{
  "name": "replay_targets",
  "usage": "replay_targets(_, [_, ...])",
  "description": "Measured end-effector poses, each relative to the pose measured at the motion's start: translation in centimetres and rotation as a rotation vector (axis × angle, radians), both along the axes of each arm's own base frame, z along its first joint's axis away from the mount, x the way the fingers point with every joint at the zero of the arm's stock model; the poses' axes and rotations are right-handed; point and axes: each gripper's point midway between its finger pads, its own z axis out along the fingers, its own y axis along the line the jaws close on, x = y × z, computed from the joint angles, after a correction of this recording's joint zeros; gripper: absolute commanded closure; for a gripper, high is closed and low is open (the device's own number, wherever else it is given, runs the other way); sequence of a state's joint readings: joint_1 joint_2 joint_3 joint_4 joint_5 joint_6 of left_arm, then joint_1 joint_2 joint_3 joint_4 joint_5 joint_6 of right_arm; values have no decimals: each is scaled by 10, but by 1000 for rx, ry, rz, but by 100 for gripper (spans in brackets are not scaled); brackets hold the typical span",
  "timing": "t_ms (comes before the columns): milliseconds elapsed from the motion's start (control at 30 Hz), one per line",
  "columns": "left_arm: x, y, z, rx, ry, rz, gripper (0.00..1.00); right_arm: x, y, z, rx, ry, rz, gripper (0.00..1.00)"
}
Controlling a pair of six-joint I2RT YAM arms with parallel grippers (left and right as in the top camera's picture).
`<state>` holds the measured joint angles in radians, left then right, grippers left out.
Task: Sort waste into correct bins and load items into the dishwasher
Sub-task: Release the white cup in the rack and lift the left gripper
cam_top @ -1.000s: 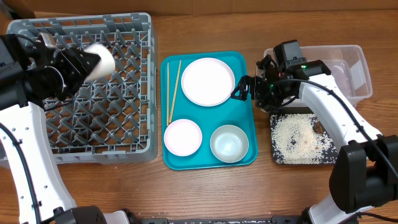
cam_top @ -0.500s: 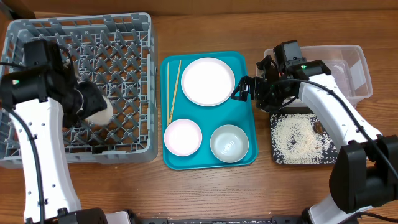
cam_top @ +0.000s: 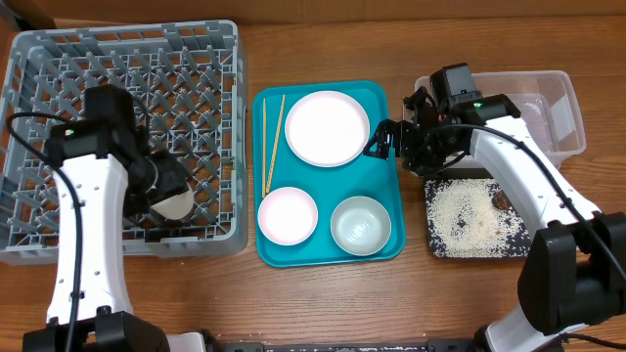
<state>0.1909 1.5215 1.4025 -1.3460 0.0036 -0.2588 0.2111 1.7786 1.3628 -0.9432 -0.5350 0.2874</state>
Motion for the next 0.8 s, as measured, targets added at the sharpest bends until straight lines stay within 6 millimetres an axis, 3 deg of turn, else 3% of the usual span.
replay_targets(267, [-10, -4, -25, 23, 55, -3, 66, 0, 0, 0, 0, 0, 0, 0])
replay_targets(800, [-6, -2, -35, 36, 41, 7, 62, 0, 0, 0, -1, 2, 0, 0])
